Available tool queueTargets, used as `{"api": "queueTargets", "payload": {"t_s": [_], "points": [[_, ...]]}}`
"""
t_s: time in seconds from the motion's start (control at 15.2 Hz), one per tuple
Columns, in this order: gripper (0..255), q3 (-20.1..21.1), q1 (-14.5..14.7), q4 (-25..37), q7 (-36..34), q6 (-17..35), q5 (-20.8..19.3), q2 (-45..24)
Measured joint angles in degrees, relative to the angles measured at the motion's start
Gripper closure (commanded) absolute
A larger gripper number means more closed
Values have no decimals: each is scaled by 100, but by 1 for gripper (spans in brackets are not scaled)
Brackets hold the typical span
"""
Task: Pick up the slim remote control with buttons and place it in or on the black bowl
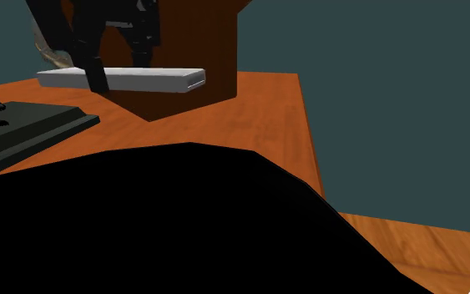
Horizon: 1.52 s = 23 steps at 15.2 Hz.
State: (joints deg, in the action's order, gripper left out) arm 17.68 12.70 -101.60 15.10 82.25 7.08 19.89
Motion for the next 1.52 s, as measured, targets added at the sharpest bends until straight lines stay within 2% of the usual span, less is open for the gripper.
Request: {"api": "queueTargets", "payload": {"t_s": [0.92, 1.52], "points": [[255, 67, -32, 1749, -178, -1146, -139, -618], [255, 141, 219, 588, -540, -1365, 373, 860]]}}
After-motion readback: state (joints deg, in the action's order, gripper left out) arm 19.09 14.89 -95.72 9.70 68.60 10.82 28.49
